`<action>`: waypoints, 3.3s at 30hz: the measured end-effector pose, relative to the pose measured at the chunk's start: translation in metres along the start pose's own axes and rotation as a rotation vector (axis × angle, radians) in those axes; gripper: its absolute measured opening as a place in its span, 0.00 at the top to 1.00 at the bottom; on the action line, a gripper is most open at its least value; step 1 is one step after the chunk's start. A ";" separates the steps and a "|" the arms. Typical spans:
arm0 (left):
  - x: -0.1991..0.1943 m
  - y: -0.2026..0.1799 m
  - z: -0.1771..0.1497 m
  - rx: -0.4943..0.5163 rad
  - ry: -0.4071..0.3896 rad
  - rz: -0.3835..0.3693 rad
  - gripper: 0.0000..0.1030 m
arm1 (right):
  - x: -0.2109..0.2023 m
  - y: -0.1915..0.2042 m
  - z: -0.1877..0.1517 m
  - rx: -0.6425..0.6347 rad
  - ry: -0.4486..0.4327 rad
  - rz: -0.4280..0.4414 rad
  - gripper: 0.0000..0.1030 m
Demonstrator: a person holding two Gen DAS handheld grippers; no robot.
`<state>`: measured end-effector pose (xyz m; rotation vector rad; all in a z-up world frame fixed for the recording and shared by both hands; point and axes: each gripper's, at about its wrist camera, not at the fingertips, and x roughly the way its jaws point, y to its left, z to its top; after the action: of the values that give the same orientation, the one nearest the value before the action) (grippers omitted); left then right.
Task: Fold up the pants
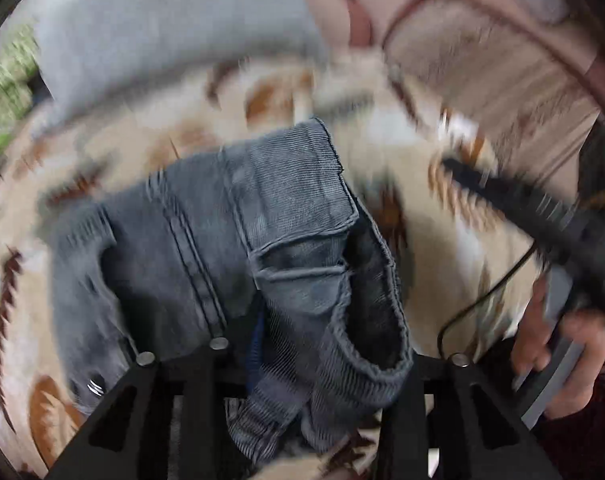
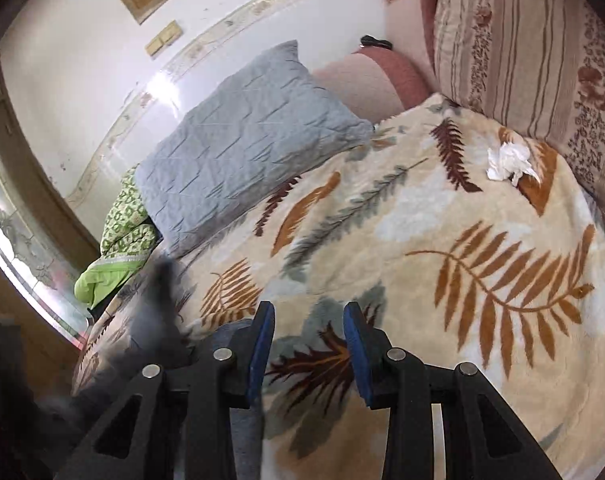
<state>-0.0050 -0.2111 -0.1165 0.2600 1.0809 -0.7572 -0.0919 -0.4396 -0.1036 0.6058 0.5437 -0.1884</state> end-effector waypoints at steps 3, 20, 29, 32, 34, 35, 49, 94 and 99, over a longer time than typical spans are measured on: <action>-0.026 -0.004 0.002 0.043 -0.073 -0.017 0.55 | 0.001 -0.006 0.002 0.021 0.000 -0.001 0.62; -0.045 0.105 -0.026 -0.094 0.003 0.199 0.21 | 0.027 0.098 -0.007 -0.238 0.106 0.091 0.62; -0.005 0.112 -0.036 -0.133 0.078 0.148 0.00 | 0.137 0.082 -0.018 -0.080 0.413 0.089 0.57; -0.003 0.114 -0.038 -0.166 0.089 0.120 0.00 | 0.143 0.048 -0.018 0.140 0.431 0.190 0.56; -0.005 0.111 -0.040 -0.163 0.081 0.129 0.00 | 0.136 0.048 -0.019 0.131 0.430 0.193 0.56; -0.006 0.110 -0.041 -0.162 0.077 0.133 0.00 | 0.130 0.053 -0.019 0.096 0.424 0.173 0.56; -0.045 0.091 -0.040 -0.094 0.062 0.275 0.00 | 0.049 0.119 -0.051 -0.252 0.434 0.006 0.50; -0.121 0.104 -0.038 -0.126 -0.248 0.535 0.00 | 0.020 0.078 -0.102 -0.247 0.293 0.116 0.47; -0.133 0.110 -0.035 -0.141 -0.273 0.535 0.00 | 0.020 0.078 -0.103 -0.248 0.293 0.115 0.46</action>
<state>0.0106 -0.0550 -0.0358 0.2988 0.7515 -0.2255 -0.0933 -0.3164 -0.1467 0.4229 0.7995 0.0782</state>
